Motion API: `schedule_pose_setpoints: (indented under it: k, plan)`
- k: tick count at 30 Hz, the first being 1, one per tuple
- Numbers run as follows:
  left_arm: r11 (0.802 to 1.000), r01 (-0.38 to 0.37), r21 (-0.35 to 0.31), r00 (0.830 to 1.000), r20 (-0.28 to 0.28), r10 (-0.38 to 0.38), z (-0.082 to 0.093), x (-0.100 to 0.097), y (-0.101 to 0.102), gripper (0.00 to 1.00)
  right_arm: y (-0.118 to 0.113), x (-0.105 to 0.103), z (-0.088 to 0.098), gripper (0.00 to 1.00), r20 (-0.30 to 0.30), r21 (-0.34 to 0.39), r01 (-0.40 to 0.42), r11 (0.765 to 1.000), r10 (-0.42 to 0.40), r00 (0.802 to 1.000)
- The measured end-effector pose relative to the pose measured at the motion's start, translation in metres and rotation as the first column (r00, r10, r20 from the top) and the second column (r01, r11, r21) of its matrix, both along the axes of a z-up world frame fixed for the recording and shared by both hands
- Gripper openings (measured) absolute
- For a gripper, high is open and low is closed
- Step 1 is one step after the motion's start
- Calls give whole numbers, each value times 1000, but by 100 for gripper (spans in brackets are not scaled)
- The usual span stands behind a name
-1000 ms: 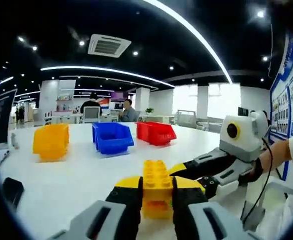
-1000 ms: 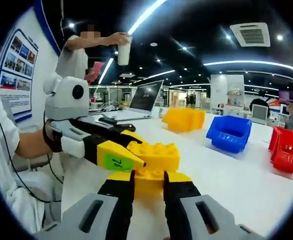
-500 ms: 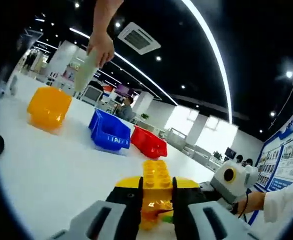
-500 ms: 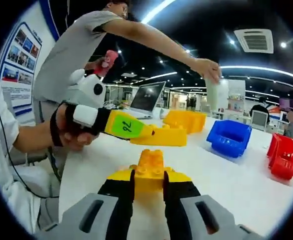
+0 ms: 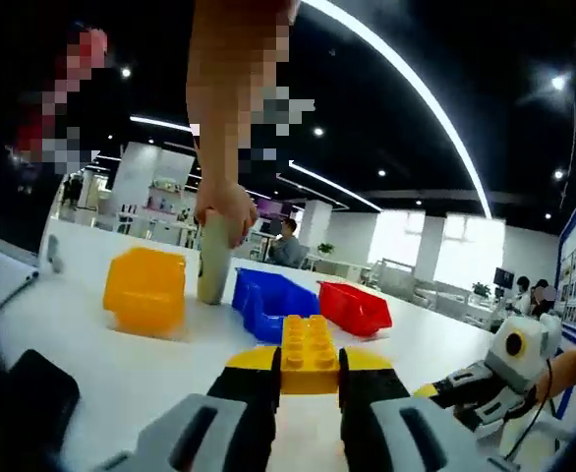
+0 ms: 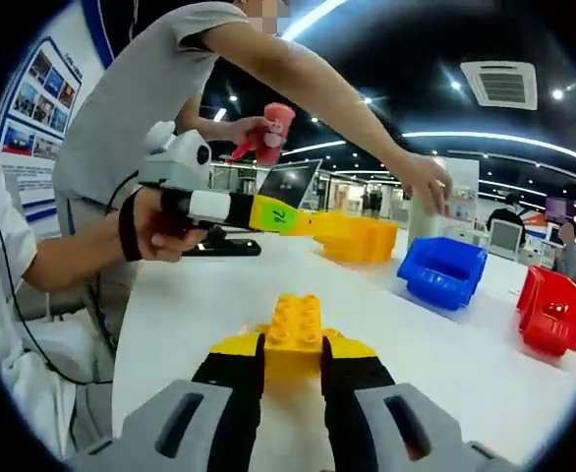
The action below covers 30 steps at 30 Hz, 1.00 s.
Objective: Take apart the toy blocks one by one and place each separated block into its matching bin, sorting the blocks by their type until all the connected pieces are disassembled and separated into the correct bins
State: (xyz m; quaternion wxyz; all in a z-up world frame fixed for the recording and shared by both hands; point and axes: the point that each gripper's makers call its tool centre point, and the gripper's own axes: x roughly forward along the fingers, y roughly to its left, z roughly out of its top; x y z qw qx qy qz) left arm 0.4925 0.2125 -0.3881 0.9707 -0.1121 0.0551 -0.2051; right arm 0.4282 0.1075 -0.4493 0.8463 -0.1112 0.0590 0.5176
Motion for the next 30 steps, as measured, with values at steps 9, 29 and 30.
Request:
schedule_pose_setpoints:
  k: [9,29,30]
  plan:
    - [986,-165,27,986,25,165,18,53,57,25,2,-3,0,24,-6,8,0,1000,0,1000]
    - [920,-381,91,923,-18,384,5,160,125,25,3,-8,0,24,-22,13,-3,1000,4,1000]
    - [920,-383,88,922,-20,386,3,163,125,25,3,-8,0,24,-23,13,-4,1000,4,1000]
